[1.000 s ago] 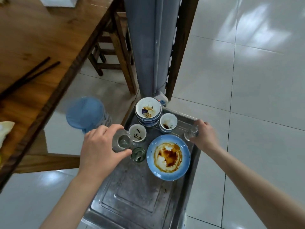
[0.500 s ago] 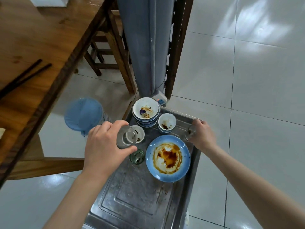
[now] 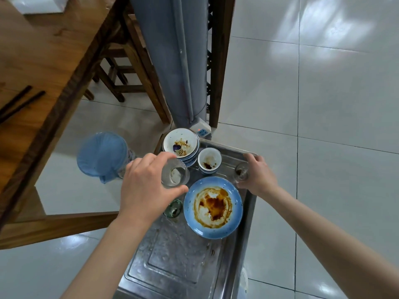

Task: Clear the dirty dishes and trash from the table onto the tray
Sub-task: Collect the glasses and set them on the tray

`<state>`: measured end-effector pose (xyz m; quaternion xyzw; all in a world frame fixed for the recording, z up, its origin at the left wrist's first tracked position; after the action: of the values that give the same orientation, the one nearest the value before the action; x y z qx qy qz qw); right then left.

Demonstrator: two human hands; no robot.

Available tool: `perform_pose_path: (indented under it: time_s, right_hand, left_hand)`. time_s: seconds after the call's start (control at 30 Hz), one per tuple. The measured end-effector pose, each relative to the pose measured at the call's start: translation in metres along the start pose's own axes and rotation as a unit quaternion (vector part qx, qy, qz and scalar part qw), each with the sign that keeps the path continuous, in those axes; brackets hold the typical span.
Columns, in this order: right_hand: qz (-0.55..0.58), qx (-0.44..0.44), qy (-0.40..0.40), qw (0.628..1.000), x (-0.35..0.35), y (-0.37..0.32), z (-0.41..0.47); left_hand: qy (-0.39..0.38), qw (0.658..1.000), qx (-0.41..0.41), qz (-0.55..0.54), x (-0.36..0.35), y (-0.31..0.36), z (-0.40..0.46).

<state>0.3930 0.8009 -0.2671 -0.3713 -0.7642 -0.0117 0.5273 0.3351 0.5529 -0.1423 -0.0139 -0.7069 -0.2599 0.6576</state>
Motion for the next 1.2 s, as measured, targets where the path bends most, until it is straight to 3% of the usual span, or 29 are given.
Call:
perform_pose_path:
  time_s: [0.3, 0.67, 1.2]
  right_hand:
    - [0.021, 0.014, -0.008, 1.000, 0.041, 0.019, -0.002]
    - [0.025, 0.019, 0.075, 0.997, 0.100, 0.057, -0.019]
    - [0.038, 0.042, 0.141, 0.988, 0.124, 0.070, -0.048]
  left_hand:
    - [-0.010, 0.999, -0.034, -0.018, -0.027, 0.024, 0.021]
    - [-0.040, 0.994, -0.100, -0.026, -0.064, 0.058, 0.050]
    - [-0.112, 0.973, -0.178, 0.098, -0.120, 0.087, 0.076]
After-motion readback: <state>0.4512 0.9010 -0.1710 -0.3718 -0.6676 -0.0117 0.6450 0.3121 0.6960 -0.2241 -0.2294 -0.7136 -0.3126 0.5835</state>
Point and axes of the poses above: each hand's wrist, its own z-axis towards the middle knuckle, its own x-axis out of the back of the hand, y = z × x, the point moved 2 cm from there along z, towards the middle knuckle, and after that the axes turned 2 degrees about y, right-handed, at the moved point
